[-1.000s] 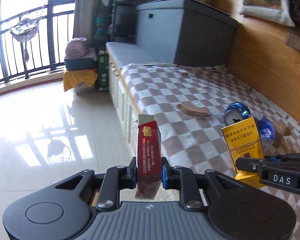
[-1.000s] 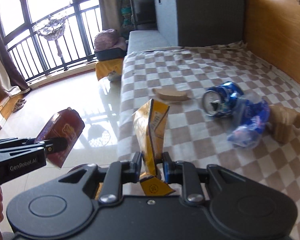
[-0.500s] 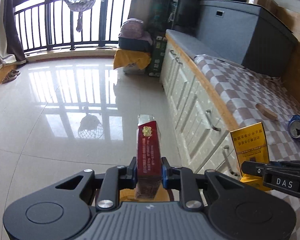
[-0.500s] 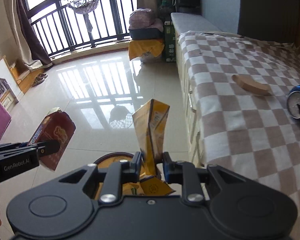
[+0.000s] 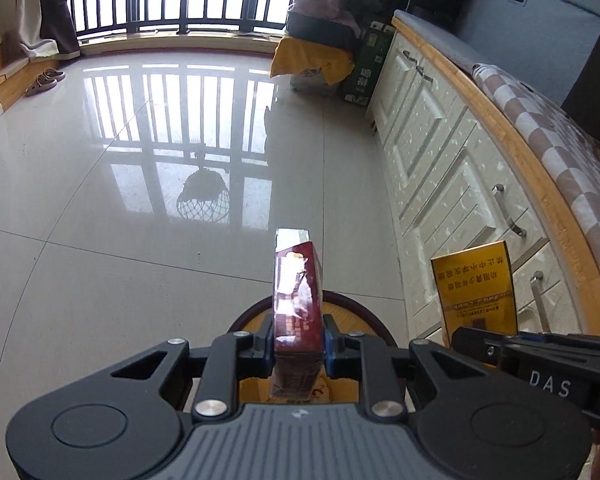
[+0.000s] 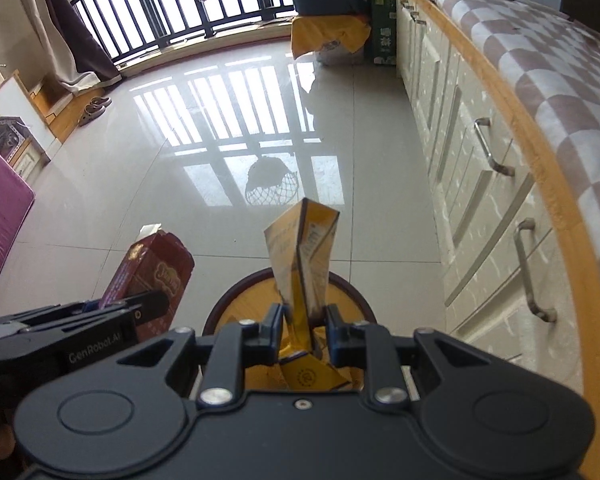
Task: Collect trash
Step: 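Carry the yellow and red boxes toward the wastebasket with both tools, then open the left tool over the wastebasket while the right tool releases the yellow box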
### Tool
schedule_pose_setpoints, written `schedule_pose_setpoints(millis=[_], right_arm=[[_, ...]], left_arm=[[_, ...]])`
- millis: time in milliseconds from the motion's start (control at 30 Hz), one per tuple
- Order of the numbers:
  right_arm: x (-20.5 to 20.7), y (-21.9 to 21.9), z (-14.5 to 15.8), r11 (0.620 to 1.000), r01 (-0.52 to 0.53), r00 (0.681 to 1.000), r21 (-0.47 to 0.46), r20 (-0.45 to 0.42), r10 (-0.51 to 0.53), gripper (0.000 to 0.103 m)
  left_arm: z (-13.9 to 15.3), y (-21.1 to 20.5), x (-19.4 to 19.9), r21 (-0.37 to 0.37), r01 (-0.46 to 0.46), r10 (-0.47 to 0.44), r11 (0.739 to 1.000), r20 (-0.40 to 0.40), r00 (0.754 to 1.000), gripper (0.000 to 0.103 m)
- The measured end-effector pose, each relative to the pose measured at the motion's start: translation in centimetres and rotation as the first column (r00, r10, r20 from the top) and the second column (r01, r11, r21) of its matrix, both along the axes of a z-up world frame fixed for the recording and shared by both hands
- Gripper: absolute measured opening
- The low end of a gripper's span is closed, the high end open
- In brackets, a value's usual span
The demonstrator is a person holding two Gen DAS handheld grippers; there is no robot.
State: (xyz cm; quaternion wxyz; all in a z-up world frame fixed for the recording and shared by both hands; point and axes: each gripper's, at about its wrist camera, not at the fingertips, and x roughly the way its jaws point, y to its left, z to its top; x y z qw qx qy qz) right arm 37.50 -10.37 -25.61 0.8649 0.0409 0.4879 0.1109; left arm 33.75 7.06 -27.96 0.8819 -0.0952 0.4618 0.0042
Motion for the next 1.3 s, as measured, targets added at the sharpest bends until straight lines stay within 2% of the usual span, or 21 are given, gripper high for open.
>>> schedule_pose_setpoints(millis=[300, 500, 600, 800, 933, 1100, 1300], right_arm=[[3.0, 2.0, -7.0, 1.0, 0.003, 0.992, -0.01, -0.122, -0.004, 0.023], [4.3, 1.8, -11.5, 1.0, 0.0, 0.979, -0.03, -0.205, -0.006, 0.023], [4.8, 1.6, -13.2, 1.0, 0.001, 0.967, -0.025, -0.254, -0.007, 0.023], [5.9, 1.5, -14.6, 1.0, -0.001, 0.959, -0.016, -0.282, -0.003, 0.024], [6.2, 1.3, -15.3, 1.0, -0.002, 0.954, -0.004, -0.3, 0.0, 0.024], [6.6, 1.3, -16.3, 0.999, -0.007, 0.94, 0.032, -0.342, 0.017, 0.026], [6.2, 1.8, -16.8, 0.999, -0.035, 0.933, 0.035, -0.356, 0.045, 0.027]], left_arm=[[-6.5, 0.7, 2.9, 0.032, 0.033, -0.028, 0.999, -0.142, 0.99, 0.024], [-10.7, 1.5, 4.1, -0.004, 0.026, -0.026, 1.0, -0.254, 0.967, 0.024], [-12.3, 1.2, 4.4, 0.011, 0.043, -0.038, 0.999, -0.295, 0.955, 0.024], [-13.4, 0.9, 5.2, 0.005, 0.063, -0.058, 0.998, -0.319, 0.946, 0.024], [-13.9, 1.2, 5.6, -0.014, 0.028, -0.032, 0.999, -0.334, 0.942, 0.024], [-15.2, 1.3, 5.4, 0.012, -0.001, 0.006, 1.0, -0.401, 0.916, 0.026], [-15.9, 1.3, 5.0, 0.039, 0.009, 0.009, 0.999, -0.435, 0.901, 0.047]])
